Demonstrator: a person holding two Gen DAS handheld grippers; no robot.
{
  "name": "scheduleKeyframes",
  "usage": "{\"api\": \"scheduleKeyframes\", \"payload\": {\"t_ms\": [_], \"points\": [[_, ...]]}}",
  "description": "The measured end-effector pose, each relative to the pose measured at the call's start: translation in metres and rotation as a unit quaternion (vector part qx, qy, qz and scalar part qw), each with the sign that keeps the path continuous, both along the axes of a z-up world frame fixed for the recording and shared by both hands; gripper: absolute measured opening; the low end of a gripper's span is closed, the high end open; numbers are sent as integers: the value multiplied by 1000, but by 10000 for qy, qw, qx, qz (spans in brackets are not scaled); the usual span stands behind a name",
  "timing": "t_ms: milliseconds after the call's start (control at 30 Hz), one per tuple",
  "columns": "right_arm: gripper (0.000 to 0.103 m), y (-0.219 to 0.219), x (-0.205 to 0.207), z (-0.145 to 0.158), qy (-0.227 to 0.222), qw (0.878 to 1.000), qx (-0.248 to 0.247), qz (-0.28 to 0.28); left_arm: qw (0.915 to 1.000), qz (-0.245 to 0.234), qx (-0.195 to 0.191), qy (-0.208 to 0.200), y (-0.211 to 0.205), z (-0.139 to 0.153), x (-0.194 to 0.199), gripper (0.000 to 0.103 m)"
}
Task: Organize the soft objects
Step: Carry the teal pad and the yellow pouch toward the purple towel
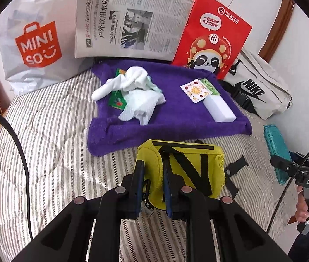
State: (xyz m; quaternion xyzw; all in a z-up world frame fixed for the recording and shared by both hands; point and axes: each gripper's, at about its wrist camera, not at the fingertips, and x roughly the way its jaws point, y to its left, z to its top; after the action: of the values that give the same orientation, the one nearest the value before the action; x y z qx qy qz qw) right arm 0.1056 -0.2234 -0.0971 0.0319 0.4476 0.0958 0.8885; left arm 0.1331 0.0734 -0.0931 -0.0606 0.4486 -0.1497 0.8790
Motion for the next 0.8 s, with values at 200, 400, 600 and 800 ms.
{"api": "scheduleKeyframes", "payload": {"t_ms": [200, 400, 600, 800], "points": [[86, -1, 18, 7, -58, 10000, -64, -5, 9999, -39, -140, -35, -7, 9, 17, 16], [86, -11, 34, 15, -114, 9998, -94, -98, 9994, -78, -325, -13, -18, 13, 43, 16], [86, -17, 50, 13, -73, 9998, -88, -168, 9984, -90, -548, 85, -32, 11, 82, 16], [86, -19, 67, 4, 48, 9996, -122, -235, 9970, -80, -733, 250, -46, 0, 118, 16]]}}
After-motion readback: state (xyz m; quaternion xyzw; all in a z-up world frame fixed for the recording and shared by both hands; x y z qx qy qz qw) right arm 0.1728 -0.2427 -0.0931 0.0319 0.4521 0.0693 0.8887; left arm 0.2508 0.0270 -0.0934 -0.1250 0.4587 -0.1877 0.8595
